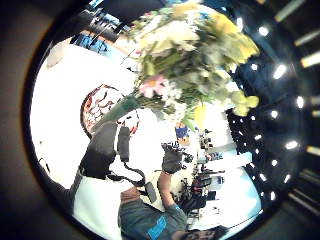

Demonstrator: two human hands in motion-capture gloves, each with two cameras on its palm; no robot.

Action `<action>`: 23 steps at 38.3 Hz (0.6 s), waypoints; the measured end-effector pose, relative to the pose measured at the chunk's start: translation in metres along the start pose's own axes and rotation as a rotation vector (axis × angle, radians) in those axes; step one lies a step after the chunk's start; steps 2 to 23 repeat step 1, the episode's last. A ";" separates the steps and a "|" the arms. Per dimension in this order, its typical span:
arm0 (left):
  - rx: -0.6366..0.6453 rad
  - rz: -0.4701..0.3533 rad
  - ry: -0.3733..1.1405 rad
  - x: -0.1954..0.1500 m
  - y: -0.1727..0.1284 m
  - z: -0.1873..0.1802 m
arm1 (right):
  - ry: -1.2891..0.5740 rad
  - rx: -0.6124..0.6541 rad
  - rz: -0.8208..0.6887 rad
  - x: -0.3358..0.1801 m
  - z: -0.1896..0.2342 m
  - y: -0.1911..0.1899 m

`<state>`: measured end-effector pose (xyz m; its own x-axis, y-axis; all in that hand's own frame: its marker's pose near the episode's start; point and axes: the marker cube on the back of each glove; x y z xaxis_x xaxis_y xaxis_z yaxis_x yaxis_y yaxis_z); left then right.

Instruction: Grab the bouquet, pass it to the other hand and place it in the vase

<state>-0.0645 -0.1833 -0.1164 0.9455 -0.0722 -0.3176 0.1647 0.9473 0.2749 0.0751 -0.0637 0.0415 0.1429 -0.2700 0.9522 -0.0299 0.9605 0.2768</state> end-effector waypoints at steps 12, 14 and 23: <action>0.009 0.005 0.004 0.001 0.000 0.000 | 0.000 -0.002 -0.005 0.001 0.000 0.000; 0.009 0.005 0.004 0.001 0.000 0.000 | 0.000 -0.002 -0.005 0.001 0.000 0.000; 0.009 0.005 0.004 0.001 0.000 0.000 | 0.000 -0.002 -0.005 0.001 0.000 0.000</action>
